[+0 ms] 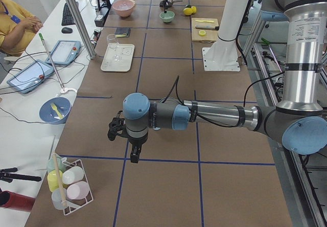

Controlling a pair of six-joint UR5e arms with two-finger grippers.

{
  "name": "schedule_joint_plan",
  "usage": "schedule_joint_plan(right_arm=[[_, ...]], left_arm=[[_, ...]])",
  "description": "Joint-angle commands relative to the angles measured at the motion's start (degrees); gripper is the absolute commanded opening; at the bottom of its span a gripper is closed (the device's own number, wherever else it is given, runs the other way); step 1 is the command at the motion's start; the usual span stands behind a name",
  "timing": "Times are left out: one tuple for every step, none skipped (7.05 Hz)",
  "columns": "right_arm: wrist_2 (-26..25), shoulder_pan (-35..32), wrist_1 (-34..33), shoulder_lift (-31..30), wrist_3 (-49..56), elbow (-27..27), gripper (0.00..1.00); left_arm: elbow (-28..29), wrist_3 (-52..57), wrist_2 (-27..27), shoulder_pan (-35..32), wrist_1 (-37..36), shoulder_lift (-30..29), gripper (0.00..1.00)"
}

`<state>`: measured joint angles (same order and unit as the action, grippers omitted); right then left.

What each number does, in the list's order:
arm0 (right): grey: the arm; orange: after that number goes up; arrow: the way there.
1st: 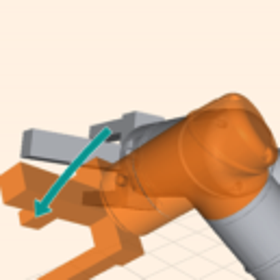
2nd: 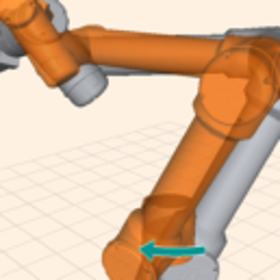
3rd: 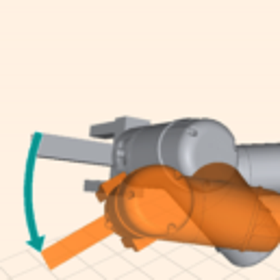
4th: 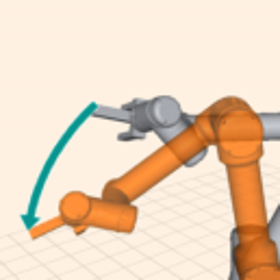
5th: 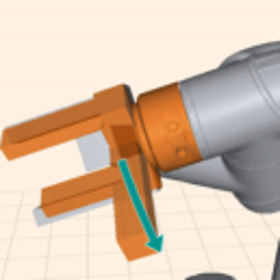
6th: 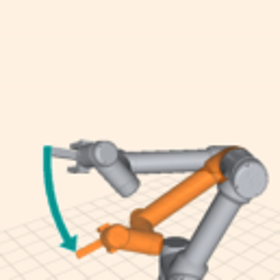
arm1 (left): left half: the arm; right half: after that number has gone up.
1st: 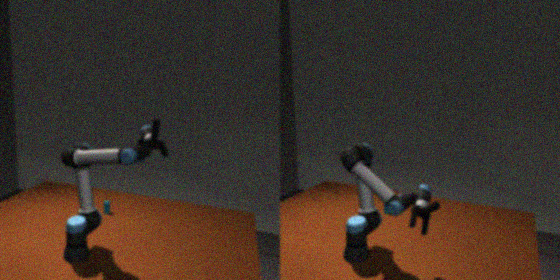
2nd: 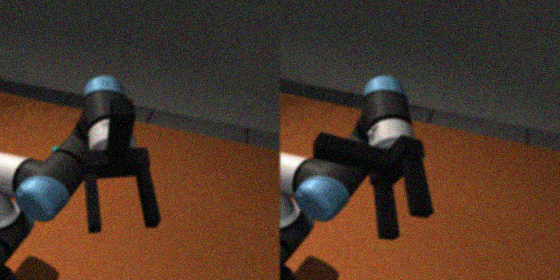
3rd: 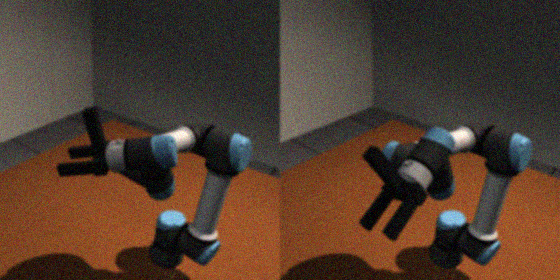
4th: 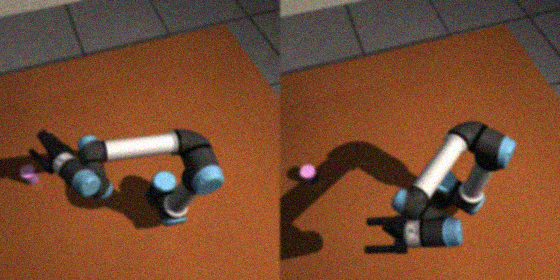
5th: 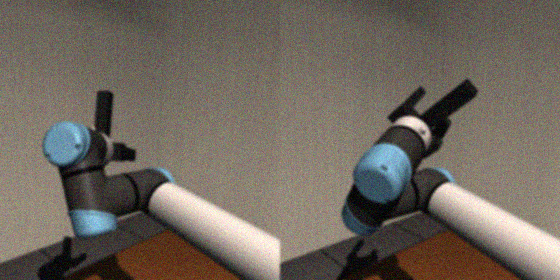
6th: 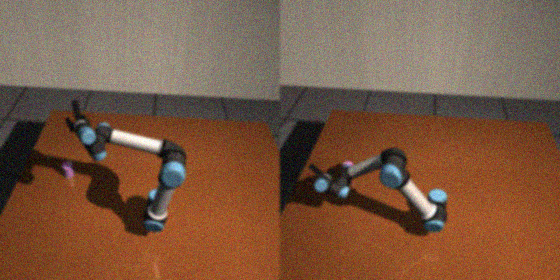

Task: Pour ice into bowl

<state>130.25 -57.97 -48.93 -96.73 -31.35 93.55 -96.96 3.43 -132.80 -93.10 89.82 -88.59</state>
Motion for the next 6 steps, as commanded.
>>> schedule_joint_plan(right_arm=[[-0.34,-0.03,0.51,0.66,0.06,-0.3,1.0],[0.26,-3.95,-0.63,1.28,0.59,0.4,1.0],[0.71,-6.34,-3.6,1.81,1.37,0.58,1.0],[0.71,-9.93,-8.93,2.33,8.78,0.67,1.0],[1.14,-15.62,-17.34,3.21,20.34,0.67,1.0],[1.24,-21.25,-25.86,5.05,29.15,0.67,1.0]], left_arm=[[0.01,0.0,0.0,0.03,0.0,0.0,1.0],[-0.07,0.0,0.0,0.03,0.0,0.0,1.0],[0.1,0.0,0.0,0.03,0.0,0.0,1.0],[0.1,0.0,0.0,0.03,0.0,0.0,1.0],[0.1,0.0,0.09,0.03,0.0,-0.09,1.0],[0.1,0.0,0.09,0.03,-0.09,-0.09,1.0]])
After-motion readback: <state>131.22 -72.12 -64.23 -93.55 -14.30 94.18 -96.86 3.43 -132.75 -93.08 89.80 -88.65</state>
